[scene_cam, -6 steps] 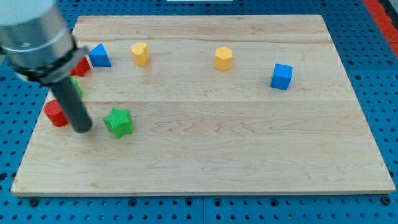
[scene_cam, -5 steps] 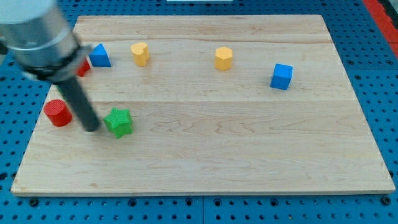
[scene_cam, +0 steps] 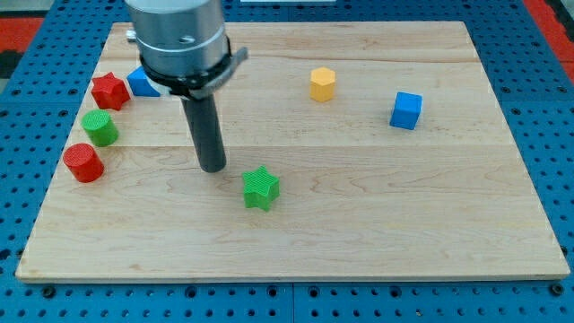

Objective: Push the green star to the bottom right of the red circle

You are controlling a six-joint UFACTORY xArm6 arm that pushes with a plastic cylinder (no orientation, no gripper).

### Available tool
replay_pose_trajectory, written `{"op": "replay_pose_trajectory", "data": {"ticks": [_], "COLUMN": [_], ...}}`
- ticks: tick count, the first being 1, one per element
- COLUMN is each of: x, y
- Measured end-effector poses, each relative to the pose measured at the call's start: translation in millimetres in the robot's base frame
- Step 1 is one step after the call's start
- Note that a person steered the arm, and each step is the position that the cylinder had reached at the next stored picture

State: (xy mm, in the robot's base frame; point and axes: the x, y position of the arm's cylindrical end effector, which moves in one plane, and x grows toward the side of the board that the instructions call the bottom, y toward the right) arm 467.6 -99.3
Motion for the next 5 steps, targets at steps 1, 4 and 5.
{"op": "replay_pose_trajectory", "data": {"ticks": [1,4,5], "x": [0,32,29], "y": [29,49,-53]}}
